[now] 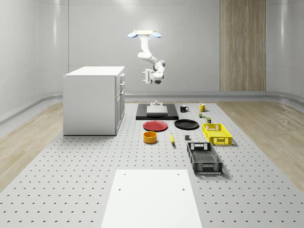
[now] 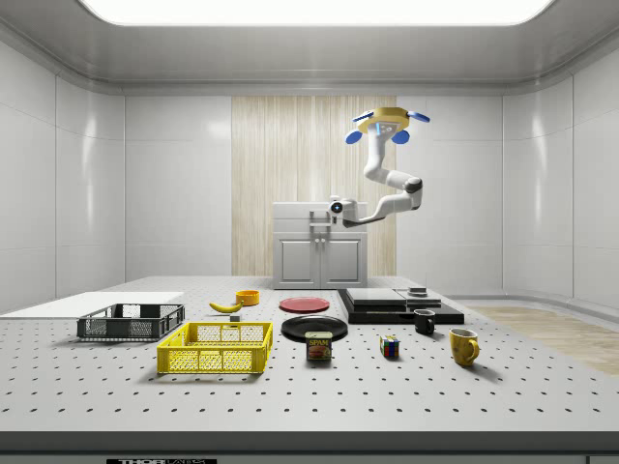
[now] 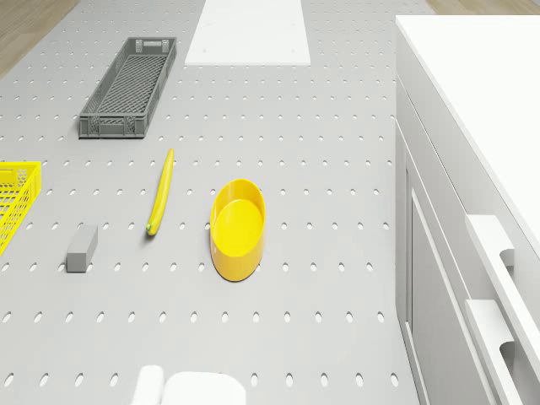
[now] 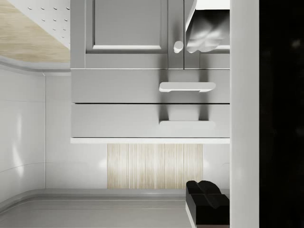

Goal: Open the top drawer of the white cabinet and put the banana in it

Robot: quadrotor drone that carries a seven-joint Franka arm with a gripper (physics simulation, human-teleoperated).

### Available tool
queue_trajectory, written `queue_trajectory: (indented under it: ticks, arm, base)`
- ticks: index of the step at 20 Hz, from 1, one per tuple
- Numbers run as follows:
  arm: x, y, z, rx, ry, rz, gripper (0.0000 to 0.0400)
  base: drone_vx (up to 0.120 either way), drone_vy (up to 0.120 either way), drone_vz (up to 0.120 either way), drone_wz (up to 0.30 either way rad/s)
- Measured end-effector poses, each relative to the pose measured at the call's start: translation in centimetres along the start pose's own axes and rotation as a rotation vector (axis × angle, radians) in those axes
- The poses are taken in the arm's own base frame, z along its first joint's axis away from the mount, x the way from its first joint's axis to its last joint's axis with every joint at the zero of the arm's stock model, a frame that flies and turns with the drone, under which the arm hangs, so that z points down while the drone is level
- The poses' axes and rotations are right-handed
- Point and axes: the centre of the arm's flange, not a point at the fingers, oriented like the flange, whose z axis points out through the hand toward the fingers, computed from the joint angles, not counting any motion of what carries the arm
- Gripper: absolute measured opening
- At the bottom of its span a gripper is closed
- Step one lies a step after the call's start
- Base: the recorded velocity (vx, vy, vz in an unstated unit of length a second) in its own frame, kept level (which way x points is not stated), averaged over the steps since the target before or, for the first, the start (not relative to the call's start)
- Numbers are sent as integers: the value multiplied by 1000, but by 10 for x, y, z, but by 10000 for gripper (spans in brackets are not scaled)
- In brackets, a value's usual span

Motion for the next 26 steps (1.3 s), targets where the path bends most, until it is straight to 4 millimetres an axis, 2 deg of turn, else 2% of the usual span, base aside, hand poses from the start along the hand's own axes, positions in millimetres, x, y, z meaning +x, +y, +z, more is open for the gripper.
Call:
queue_trajectory:
  ticks: [19,26]
  arm:
    - [0,0,100,0,-1,0,400]
    - [16,-17,122,0,-1,0,400]
  base:
    - [0,0,0,0]
    - [0,0,0,0]
